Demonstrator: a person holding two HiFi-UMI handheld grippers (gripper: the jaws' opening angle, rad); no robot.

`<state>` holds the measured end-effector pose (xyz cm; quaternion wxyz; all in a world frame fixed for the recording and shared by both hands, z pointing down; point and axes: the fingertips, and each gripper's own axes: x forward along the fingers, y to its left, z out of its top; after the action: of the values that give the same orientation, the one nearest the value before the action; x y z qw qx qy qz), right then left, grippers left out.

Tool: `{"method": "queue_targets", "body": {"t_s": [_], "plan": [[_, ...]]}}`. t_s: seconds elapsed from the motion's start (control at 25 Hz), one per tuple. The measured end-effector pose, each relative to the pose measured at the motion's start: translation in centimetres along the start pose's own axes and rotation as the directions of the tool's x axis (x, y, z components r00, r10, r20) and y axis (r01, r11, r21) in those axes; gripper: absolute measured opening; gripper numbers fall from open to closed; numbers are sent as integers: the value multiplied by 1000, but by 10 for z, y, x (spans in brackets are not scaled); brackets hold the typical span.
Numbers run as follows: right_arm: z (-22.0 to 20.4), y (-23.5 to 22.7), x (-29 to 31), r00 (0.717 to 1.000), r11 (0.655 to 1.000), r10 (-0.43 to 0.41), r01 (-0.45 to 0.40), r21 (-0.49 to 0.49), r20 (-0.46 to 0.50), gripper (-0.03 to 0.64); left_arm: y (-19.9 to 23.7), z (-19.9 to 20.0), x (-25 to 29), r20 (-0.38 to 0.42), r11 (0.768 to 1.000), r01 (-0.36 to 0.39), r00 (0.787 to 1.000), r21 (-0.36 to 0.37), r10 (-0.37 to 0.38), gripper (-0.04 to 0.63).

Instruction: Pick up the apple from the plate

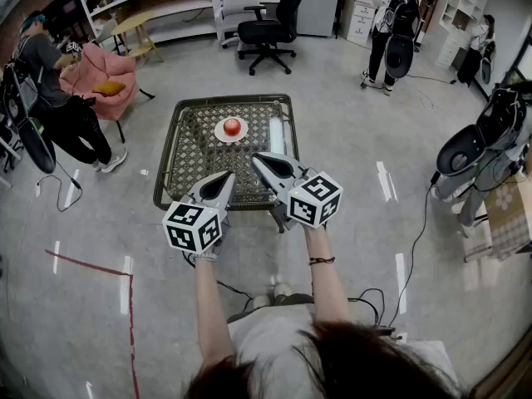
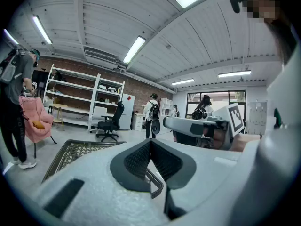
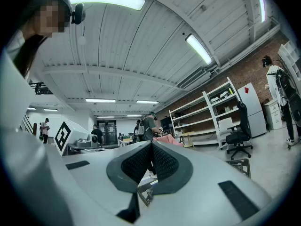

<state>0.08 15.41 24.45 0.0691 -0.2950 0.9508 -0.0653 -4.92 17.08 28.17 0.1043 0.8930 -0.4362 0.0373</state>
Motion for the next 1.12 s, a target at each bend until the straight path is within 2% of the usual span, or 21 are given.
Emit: {"method": "queue_targets", "body": {"t_s": [0.4,0.76,1.12], "plan": [[1,-9,-5,1000,1000,24,-24,6,-1,9,-6,-2,11,-11,1000,-5,1000,1,5,9],[4,-23,-17,999,999,38,-38,13,-11,9,-15,-2,19,-3,999,-44,999,-12,44,9],[-12,-36,-9,998,998,50,-49,34,-39,9,-6,-17,27,-19,997,-69,997,-33,69,9]]}}
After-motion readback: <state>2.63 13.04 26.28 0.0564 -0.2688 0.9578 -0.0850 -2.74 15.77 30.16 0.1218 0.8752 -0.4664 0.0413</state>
